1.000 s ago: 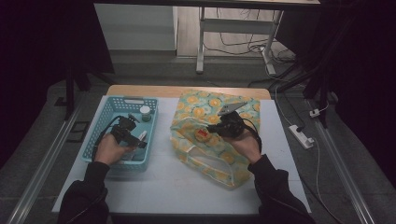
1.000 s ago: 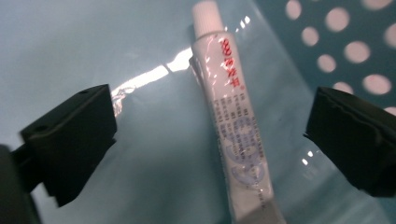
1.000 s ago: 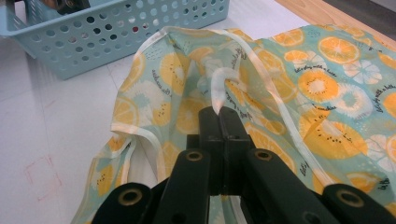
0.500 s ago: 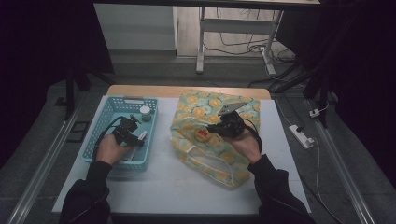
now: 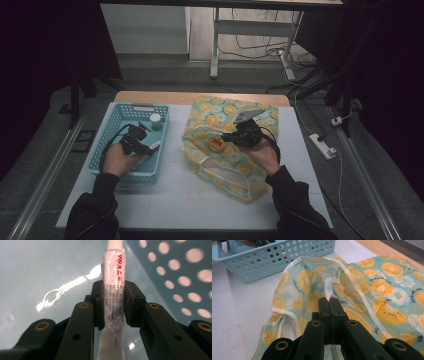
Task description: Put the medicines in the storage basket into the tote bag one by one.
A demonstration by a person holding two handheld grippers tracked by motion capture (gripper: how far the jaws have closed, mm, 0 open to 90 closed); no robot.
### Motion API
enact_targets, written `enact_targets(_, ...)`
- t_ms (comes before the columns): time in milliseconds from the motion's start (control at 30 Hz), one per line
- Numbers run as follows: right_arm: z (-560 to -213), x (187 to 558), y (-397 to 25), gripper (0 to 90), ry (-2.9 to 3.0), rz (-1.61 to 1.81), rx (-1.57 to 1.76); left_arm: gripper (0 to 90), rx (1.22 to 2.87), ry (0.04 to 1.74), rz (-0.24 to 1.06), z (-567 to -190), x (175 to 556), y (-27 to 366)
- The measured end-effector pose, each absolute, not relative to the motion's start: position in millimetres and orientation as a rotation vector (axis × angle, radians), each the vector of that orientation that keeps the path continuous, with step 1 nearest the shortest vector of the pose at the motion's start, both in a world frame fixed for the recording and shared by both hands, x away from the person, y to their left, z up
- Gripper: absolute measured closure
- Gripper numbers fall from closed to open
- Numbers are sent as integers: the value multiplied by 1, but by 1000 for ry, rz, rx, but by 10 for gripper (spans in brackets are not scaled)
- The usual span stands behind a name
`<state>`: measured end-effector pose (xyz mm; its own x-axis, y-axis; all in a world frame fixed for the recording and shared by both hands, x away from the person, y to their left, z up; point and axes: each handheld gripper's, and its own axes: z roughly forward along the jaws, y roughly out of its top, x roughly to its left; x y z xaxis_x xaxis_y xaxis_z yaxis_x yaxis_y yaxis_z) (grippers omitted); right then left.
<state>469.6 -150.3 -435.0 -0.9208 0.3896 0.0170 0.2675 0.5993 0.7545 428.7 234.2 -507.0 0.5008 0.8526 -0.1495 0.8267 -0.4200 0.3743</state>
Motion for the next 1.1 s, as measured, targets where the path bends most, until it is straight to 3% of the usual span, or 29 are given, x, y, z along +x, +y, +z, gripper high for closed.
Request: enact_targets(1100, -435, 472, -155, 900, 2662, 1235, 573, 721, 2173, 1296, 219, -463, 417, 251)
